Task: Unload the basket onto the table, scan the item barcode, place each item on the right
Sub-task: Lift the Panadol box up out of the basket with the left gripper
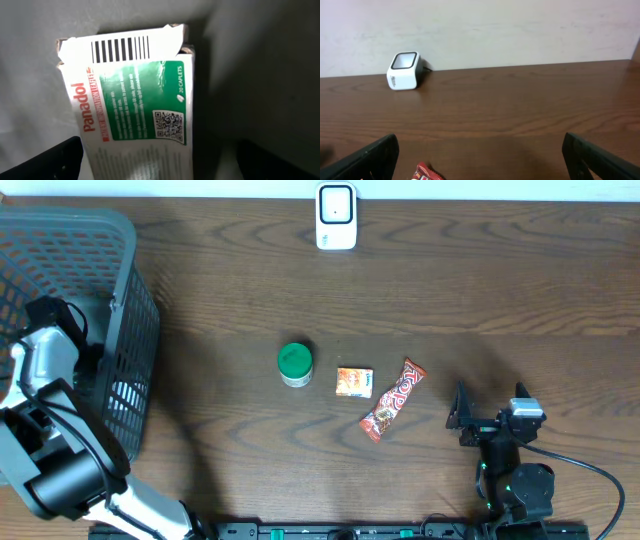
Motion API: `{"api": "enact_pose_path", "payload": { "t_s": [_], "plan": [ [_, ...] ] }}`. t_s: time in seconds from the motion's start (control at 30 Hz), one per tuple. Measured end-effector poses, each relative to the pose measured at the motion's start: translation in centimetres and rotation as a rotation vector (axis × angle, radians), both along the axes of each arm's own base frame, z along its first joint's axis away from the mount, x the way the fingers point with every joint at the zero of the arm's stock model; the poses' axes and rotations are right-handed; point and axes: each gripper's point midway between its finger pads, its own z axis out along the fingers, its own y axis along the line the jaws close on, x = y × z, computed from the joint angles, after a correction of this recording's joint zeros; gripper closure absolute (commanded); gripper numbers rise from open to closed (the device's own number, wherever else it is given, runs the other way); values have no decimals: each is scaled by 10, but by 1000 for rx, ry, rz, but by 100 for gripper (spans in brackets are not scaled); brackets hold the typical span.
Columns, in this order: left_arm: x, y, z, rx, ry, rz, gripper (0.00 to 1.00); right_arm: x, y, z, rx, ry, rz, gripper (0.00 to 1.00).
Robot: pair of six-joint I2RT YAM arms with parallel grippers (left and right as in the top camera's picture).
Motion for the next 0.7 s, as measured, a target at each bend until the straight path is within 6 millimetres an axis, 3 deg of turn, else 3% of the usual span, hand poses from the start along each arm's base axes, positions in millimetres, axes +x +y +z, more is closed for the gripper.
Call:
{"api": "enact_pose_path", "payload": {
  "t_s": [0.13,0.53,0.63,0.7],
  "plan": [
    [3,-1,-1,4,-30,1,40,0,0,0,0,0,0,1],
    [-2,-3,1,-10,-21,7,42,0,0,0,0,0,0,1],
    [-11,-4,6,-37,14,21,43,0,0,0,0,0,0,1],
    [-9,5,20,-27,-4,36,43,0,0,0,0,0,0,1]
  ]
}}
